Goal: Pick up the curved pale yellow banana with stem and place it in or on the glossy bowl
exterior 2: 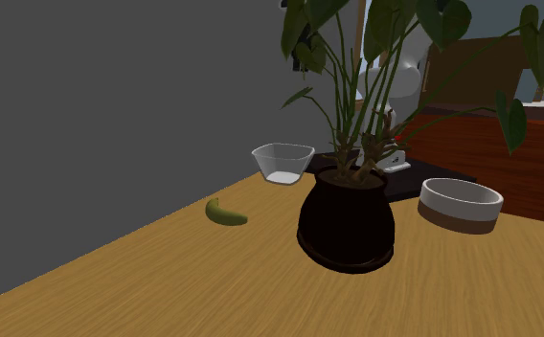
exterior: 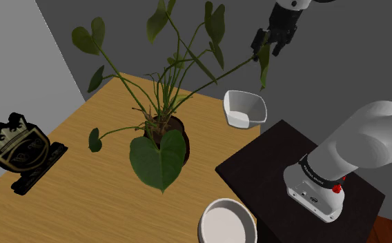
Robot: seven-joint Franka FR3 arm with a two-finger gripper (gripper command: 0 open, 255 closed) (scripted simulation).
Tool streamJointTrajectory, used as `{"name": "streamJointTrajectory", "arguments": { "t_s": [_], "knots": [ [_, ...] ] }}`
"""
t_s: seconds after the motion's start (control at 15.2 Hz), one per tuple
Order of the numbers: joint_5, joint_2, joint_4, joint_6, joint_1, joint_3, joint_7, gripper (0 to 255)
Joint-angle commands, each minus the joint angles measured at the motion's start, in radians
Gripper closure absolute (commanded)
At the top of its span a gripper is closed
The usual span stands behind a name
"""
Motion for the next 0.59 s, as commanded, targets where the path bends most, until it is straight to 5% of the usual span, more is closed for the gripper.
{"name": "streamJointTrajectory", "arguments": {
  "t_s": [0.0,0.53],
  "knots": [
    [0.007,0.063,-0.011,0.079,0.004,0.011,0.017,0],
    [0.02,0.327,0.003,0.342,0.02,0.062,0.09,0]
  ]
}}
